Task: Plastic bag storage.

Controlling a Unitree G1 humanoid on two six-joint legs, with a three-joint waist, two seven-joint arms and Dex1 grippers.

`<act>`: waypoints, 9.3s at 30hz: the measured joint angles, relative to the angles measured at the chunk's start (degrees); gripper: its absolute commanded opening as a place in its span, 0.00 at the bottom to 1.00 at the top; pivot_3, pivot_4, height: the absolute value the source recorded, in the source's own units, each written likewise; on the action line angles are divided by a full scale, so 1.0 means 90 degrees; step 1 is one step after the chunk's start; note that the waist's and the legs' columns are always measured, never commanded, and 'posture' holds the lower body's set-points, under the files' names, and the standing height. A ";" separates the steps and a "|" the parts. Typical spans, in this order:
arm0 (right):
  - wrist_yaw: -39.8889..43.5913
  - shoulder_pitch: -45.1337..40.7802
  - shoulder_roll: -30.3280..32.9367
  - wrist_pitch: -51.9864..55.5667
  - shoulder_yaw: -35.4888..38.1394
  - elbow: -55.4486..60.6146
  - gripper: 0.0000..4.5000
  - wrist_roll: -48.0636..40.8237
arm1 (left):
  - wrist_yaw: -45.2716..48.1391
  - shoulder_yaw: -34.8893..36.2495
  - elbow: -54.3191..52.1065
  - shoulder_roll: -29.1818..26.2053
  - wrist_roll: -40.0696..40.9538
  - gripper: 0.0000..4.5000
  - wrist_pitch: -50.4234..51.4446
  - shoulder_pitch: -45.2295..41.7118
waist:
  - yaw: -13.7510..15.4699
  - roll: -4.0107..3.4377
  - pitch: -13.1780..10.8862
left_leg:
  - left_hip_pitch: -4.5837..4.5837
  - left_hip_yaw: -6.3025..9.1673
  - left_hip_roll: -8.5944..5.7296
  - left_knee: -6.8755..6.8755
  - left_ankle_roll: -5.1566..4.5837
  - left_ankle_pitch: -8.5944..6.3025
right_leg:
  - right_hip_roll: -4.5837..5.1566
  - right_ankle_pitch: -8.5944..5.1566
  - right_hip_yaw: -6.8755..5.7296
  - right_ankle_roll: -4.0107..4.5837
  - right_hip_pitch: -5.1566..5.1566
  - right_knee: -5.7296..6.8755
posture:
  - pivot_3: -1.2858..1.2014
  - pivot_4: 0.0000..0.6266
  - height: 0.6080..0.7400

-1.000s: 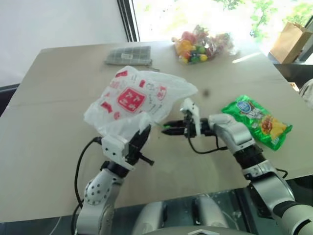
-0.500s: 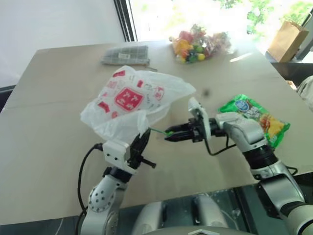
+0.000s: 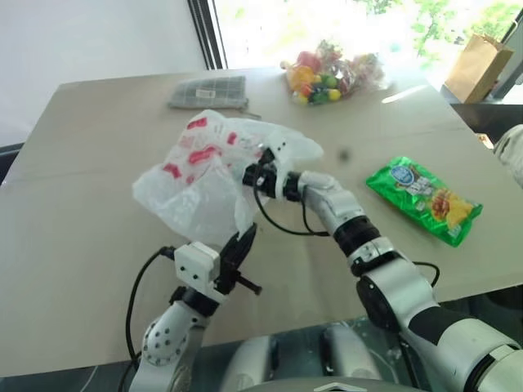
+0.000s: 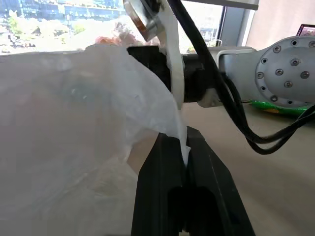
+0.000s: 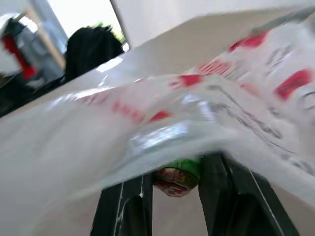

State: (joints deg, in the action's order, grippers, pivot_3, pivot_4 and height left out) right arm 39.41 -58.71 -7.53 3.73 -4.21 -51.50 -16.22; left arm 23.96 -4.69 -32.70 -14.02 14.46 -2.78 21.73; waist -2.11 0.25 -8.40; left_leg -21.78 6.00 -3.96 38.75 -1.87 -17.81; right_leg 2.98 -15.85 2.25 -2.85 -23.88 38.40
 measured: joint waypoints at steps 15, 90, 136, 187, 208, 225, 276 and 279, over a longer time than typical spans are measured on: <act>-0.0725 0.0073 0.0647 -0.0561 0.0987 0.0567 0.16 -0.0007 | -0.0084 0.0298 -0.0048 0.0074 0.0434 0.00 -0.0017 -0.0139 | -0.0048 -0.0005 -0.0001 | 0.0000 -0.0022 0.0011 0.0024 0.0004 0.0003 | -0.0008 -0.0001 0.0016 0.0002 -0.0019 0.0051 | 0.52 0.24 1.00; -0.3197 0.4889 0.5590 -0.5146 0.0457 0.3044 0.00 0.3619 | -0.0428 0.0049 0.0513 0.0336 0.0393 0.00 0.0333 -0.0796 | 0.0168 -0.0006 0.0010 | 0.0119 -0.0023 0.0017 0.0024 -0.0004 -0.0003 | -0.0011 -0.0001 0.0021 -0.0003 0.0135 0.0000 | 0.52 0.24 1.00; 0.1714 0.3348 0.3122 -0.3151 -0.1151 0.3287 0.00 0.0043 | -0.0683 -0.0030 0.0494 0.0564 0.0148 0.00 0.0282 -0.1030 | 0.0166 -0.0004 0.0005 | 0.0116 0.0001 0.0018 -0.0018 -0.0006 -0.0005 | -0.0009 0.0000 0.0003 -0.0001 0.0128 -0.0044 | 0.52 0.24 1.00; 0.1724 0.2996 0.2967 0.0816 -0.0284 0.6039 0.87 -0.0033 | -0.0597 0.0068 0.0709 0.0550 0.0256 0.00 0.0374 -0.1132 | 0.0002 -0.0018 0.0006 | 0.0010 -0.0005 0.0014 0.0015 0.0003 0.0002 | -0.0007 0.0000 0.0011 -0.0001 0.0010 0.0020 | 0.52 0.24 1.00; -0.0168 0.2613 0.2739 -0.0221 0.0014 0.3497 0.87 0.1273 | -0.0485 0.0075 0.0748 0.0581 0.0272 0.00 0.0302 -0.1111 | 0.0028 -0.0017 0.0006 | 0.0007 -0.0012 0.0010 0.0034 0.0003 0.0002 | -0.0005 0.0000 0.0016 -0.0001 0.0004 0.0042 | 0.52 0.24 1.00; -0.0395 0.2516 0.2624 -0.0157 0.0120 0.3390 0.02 0.1127 | -0.0483 0.0086 0.0749 0.0610 0.0285 0.00 0.0299 -0.1112 | 0.0028 -0.0017 0.0006 | 0.0007 -0.0012 0.0010 0.0036 0.0004 0.0002 | -0.0005 0.0000 0.0016 0.0000 0.0004 0.0044 | 0.52 0.24 1.00; 0.0215 0.3585 0.4604 0.4466 0.2316 0.5554 1.00 -0.2711 | 0.0347 0.4562 0.0222 -0.2282 0.4246 0.99 0.4214 -0.0107 | -0.0146 -0.0011 0.0018 | -0.0044 0.0001 -0.0003 0.0046 0.0005 0.0005 | 0.0016 0.0007 -0.0011 0.0011 -0.0064 0.0064 | 0.52 0.24 1.00; 0.0308 0.4529 0.4333 0.3610 0.1809 0.5594 1.00 -0.2038 | 0.0363 0.3919 0.0008 -0.1976 0.3264 0.99 0.3886 0.0814 | 0.0028 -0.0032 0.0015 | -0.0001 -0.0014 -0.0001 0.0045 0.0005 0.0005 | 0.0014 0.0013 -0.0001 0.0018 -0.0028 0.0069 | 0.52 0.24 1.00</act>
State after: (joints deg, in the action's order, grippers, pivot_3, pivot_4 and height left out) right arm 42.18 -17.94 31.47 36.23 12.07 -1.15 -34.56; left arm 27.23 30.58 -32.62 -31.80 43.84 32.20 29.06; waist -1.86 -0.04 -8.26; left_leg -21.79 5.88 -3.97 39.16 -1.83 -17.77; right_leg 3.11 -15.74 2.25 -2.69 -24.14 39.03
